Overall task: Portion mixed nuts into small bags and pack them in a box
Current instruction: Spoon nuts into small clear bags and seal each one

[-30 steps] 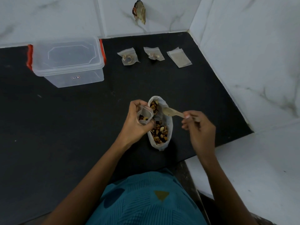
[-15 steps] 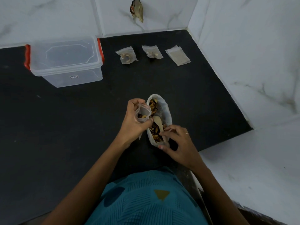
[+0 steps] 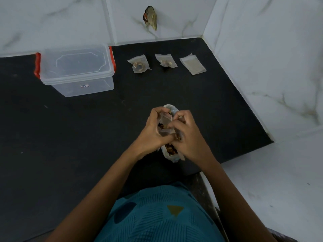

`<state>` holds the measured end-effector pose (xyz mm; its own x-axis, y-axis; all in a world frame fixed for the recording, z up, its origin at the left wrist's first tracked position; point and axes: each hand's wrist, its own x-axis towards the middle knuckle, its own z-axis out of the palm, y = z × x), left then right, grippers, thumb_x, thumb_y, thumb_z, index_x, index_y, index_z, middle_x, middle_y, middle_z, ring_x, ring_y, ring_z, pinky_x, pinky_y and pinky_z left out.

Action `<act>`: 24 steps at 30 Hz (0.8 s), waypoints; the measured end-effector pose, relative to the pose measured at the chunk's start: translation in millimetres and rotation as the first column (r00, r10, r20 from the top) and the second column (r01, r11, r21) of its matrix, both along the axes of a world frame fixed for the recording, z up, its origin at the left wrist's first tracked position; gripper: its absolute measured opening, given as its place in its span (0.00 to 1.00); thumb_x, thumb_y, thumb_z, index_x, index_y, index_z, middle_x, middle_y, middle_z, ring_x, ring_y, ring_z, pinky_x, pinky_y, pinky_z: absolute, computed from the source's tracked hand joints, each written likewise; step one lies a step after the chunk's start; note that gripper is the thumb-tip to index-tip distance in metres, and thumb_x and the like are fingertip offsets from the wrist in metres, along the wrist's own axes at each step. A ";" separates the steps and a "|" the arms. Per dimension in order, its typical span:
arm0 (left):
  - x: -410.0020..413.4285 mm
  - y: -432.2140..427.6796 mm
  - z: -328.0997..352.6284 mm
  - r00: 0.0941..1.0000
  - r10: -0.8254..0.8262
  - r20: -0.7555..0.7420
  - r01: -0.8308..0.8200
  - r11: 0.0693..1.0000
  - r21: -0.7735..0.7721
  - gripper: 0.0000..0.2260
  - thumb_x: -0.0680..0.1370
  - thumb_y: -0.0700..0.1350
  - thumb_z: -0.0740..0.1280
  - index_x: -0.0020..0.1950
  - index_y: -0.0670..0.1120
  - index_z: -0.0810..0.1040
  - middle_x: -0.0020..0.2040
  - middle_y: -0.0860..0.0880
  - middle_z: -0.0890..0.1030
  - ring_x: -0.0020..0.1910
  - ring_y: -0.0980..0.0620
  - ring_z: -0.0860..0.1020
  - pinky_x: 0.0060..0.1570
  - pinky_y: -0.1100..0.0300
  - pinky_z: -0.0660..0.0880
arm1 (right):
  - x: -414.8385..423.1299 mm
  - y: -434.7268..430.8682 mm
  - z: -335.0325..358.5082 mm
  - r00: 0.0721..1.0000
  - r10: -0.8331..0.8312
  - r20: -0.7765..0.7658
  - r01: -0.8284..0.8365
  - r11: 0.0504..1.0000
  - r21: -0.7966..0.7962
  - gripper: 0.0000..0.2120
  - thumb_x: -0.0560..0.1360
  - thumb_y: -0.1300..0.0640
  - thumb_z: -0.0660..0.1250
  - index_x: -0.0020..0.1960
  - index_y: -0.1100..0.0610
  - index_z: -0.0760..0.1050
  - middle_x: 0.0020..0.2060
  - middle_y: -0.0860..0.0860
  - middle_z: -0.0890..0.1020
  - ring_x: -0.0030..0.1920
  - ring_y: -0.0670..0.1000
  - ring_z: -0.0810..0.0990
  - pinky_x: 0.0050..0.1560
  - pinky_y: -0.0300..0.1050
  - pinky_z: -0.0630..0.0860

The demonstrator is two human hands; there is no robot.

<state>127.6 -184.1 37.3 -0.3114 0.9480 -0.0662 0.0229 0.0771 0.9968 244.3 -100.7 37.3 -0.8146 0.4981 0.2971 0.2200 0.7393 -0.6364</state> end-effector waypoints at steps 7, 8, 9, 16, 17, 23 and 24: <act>-20.8 -4.8 22.1 0.989 0.053 0.136 -0.061 0.997 0.056 0.12 0.76 0.43 0.63 0.59 0.53 0.72 0.54 0.56 0.78 0.54 0.63 0.77 0.52 0.69 0.74 | 6.7 15.6 17.9 0.984 -0.121 -0.135 0.081 0.959 -0.270 0.06 0.68 0.65 0.70 0.45 0.62 0.78 0.52 0.52 0.71 0.54 0.40 0.73 0.50 0.31 0.74; -21.1 -3.8 24.2 0.990 0.084 0.112 -0.093 0.993 0.072 0.11 0.76 0.39 0.63 0.56 0.52 0.74 0.51 0.57 0.79 0.52 0.63 0.78 0.50 0.70 0.74 | 7.4 16.9 20.4 0.983 -0.113 -0.145 0.066 0.953 -0.295 0.07 0.68 0.66 0.70 0.46 0.61 0.77 0.52 0.51 0.71 0.55 0.42 0.73 0.51 0.32 0.75; -21.0 -2.6 25.2 0.989 0.124 0.083 -0.132 0.987 0.089 0.10 0.76 0.37 0.63 0.52 0.50 0.76 0.48 0.57 0.81 0.50 0.63 0.79 0.48 0.70 0.74 | 7.7 17.7 22.3 0.985 -0.096 -0.146 0.046 0.949 -0.311 0.08 0.68 0.66 0.70 0.46 0.60 0.77 0.52 0.50 0.71 0.55 0.43 0.74 0.51 0.33 0.75; -16.3 2.5 25.2 0.943 0.331 0.030 -0.332 0.935 0.123 0.09 0.76 0.37 0.63 0.44 0.51 0.78 0.40 0.57 0.81 0.43 0.63 0.80 0.44 0.70 0.75 | 3.6 22.4 32.3 0.973 -0.181 -0.143 0.140 0.956 -0.256 0.08 0.68 0.65 0.72 0.46 0.61 0.78 0.52 0.52 0.76 0.53 0.43 0.76 0.49 0.35 0.77; -14.9 2.9 26.3 0.942 0.333 0.030 -0.334 0.934 0.127 0.09 0.76 0.37 0.64 0.44 0.51 0.78 0.41 0.56 0.81 0.43 0.63 0.80 0.44 0.70 0.75 | 2.3 20.9 34.9 0.966 -0.213 -0.144 0.164 0.942 -0.292 0.08 0.68 0.66 0.71 0.46 0.59 0.78 0.51 0.51 0.78 0.52 0.45 0.78 0.49 0.37 0.78; -14.3 4.4 32.9 0.938 0.342 0.051 -0.346 0.926 0.154 0.08 0.77 0.37 0.63 0.45 0.49 0.78 0.44 0.53 0.80 0.45 0.61 0.80 0.46 0.68 0.76 | 0.8 19.0 49.0 0.952 -0.268 -0.148 0.020 0.537 -0.843 0.14 0.68 0.68 0.68 0.50 0.54 0.74 0.39 0.49 0.83 0.43 0.44 0.82 0.42 0.37 0.78; -13.1 4.8 32.7 0.942 0.332 0.037 -0.334 0.931 0.149 0.08 0.77 0.37 0.63 0.45 0.50 0.77 0.44 0.53 0.80 0.45 0.61 0.80 0.45 0.68 0.76 | -1.1 19.7 49.6 0.952 -0.285 -0.115 0.086 0.606 -0.791 0.12 0.69 0.68 0.67 0.50 0.56 0.75 0.40 0.48 0.83 0.43 0.41 0.82 0.41 0.35 0.77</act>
